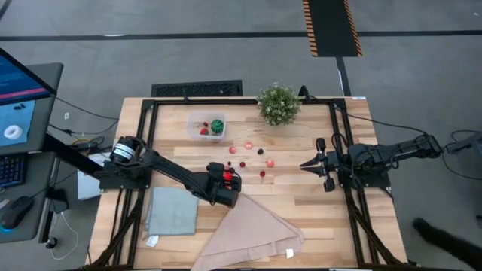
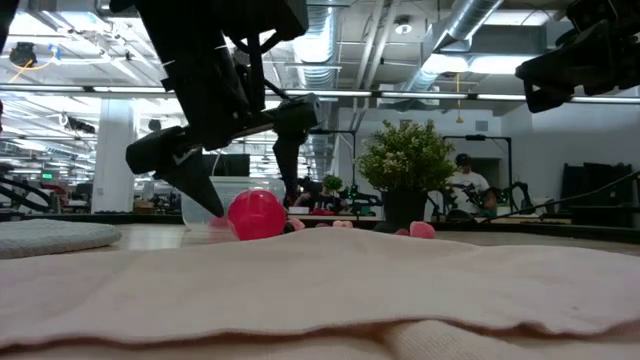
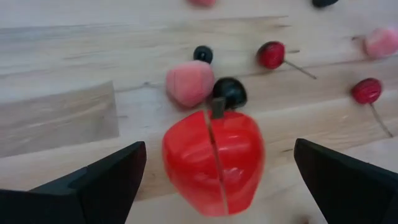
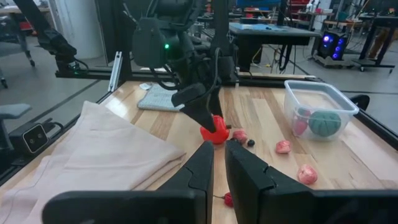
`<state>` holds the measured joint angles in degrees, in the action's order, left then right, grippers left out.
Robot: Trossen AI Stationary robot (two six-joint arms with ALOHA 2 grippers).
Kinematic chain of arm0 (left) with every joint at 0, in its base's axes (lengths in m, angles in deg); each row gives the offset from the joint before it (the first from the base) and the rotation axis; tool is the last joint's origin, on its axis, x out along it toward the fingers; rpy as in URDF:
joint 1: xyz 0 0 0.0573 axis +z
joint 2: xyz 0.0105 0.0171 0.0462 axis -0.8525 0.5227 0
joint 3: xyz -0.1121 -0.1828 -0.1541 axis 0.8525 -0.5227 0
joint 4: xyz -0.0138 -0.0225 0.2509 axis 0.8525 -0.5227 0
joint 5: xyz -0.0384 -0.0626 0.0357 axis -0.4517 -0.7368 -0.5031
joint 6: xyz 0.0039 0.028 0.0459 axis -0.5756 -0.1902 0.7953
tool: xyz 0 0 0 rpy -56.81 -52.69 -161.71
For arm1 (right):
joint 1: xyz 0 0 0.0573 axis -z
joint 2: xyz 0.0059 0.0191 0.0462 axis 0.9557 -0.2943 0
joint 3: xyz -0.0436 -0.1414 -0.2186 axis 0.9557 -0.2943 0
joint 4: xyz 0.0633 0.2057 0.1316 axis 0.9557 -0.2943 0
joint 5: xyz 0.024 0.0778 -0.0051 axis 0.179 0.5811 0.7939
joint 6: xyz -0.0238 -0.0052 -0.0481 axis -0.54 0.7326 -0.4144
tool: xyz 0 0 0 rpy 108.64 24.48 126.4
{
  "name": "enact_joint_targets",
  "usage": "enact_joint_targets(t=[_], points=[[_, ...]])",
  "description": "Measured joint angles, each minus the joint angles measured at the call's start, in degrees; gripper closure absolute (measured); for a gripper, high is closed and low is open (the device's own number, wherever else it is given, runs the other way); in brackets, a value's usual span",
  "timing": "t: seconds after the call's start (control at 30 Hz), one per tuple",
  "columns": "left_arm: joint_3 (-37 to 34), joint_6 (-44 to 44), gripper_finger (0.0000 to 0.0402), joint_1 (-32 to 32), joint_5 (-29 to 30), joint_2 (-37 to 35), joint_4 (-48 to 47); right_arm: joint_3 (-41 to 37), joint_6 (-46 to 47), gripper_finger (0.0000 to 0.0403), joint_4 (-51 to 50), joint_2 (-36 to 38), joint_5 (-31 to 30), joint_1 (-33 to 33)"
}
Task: Pick and placing Produce into tupperware
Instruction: Put the red apple into the transparent container
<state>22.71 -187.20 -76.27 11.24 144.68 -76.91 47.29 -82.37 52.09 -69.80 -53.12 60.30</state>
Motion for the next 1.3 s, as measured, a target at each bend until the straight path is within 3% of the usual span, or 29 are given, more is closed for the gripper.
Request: enact_joint_targets(t=[0.33,0.6,1.07,1.3], points=[[-0.1,-1.0,0.0003,-0.2,0.0,0.0,-0.4,0.0,0.0,0.0339,0.0,0.0,0.0,0.0],[-0.1,-1.7,0.0033,0.1,-0.1,0.0,-1.2,0.0,0.0,0.0339,0.0,0.0,0.0,0.0],[-0.2,0.0,0.0037,1.8,-4.0,1.0,0.1,0.0,0.0,0.0339,0.0,0.0,0.0,0.0],[0.0,0.1,0.0086,2.0,-4.6,1.9,0.3,0.0,0.0,0.0339,-0.6,0.1,0.0,0.0]])
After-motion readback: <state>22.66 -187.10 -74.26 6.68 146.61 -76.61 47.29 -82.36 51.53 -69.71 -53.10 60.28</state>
